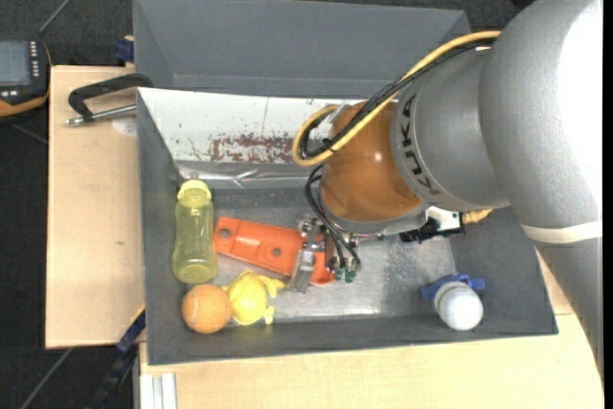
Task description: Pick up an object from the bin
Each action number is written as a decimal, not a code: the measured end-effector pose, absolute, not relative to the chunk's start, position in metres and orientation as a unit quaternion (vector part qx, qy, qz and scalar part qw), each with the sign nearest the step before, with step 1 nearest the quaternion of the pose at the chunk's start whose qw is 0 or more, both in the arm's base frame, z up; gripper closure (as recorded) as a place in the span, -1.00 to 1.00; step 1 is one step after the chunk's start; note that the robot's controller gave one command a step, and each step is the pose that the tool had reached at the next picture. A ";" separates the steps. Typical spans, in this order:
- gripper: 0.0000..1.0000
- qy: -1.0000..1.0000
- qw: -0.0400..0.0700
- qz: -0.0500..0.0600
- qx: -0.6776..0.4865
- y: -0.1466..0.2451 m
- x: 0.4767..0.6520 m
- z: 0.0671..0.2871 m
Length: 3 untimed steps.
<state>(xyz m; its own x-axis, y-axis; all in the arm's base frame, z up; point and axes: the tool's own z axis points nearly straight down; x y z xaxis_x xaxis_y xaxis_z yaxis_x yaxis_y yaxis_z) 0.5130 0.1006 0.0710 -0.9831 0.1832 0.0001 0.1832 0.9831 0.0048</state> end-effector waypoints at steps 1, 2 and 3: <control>1.00 0.996 -0.001 0.002 0.092 0.100 0.512 0.077; 1.00 0.996 -0.003 0.002 0.092 0.100 0.511 0.096; 1.00 0.996 0.002 0.003 0.092 0.101 0.513 0.125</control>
Offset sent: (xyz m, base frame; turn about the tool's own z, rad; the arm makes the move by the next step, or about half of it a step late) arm -0.0001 0.0001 0.0826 0.0000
